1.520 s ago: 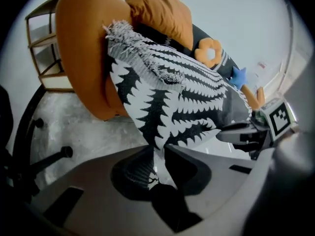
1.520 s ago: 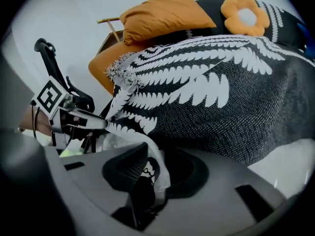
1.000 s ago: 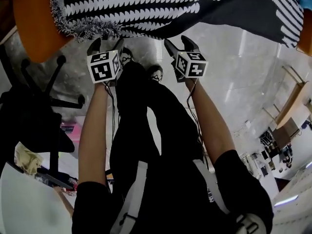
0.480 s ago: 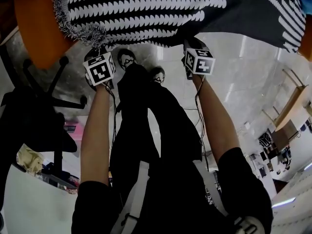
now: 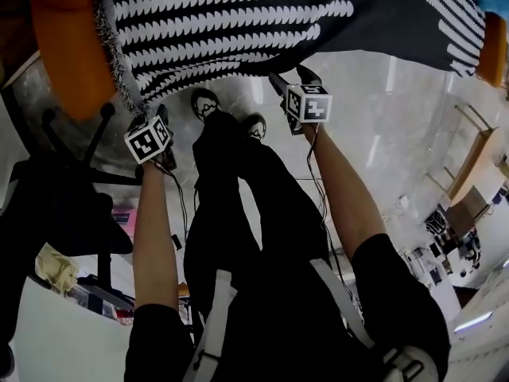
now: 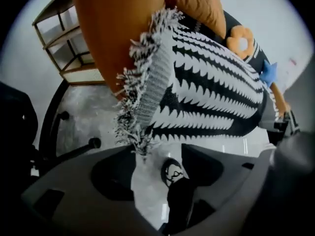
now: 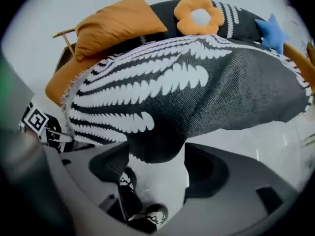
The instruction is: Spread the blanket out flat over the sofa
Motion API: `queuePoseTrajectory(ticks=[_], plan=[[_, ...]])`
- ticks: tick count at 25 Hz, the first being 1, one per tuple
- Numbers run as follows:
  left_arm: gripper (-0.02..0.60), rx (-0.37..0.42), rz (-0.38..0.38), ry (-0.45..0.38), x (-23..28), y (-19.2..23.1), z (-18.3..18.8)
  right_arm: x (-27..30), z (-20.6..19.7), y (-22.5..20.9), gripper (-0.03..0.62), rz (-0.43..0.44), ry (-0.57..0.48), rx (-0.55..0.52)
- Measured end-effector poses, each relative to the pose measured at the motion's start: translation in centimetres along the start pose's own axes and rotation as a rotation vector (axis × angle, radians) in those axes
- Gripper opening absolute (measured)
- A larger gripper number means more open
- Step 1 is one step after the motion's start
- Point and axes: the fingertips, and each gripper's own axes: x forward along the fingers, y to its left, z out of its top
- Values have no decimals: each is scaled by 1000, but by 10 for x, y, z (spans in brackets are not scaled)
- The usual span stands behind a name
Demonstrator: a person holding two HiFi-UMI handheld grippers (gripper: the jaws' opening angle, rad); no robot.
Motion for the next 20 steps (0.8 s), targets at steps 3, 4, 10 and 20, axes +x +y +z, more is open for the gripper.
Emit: queuePoseTrajectory(ticks=[3, 4, 10, 20], plan=[[285, -17, -48, 1, -37, -10, 4, -43, 0, 18, 359, 12, -11, 28], [285, 0, -69, -10, -50, -18, 11, -57, 2, 23, 359, 9, -14, 29], [285, 112, -202, -86, -123, -90, 63, -134, 32, 49, 314, -9, -42, 50], [284, 295, -414, -189, -243, -199, 129, -252, 92, 103, 299, 8, -208, 91]])
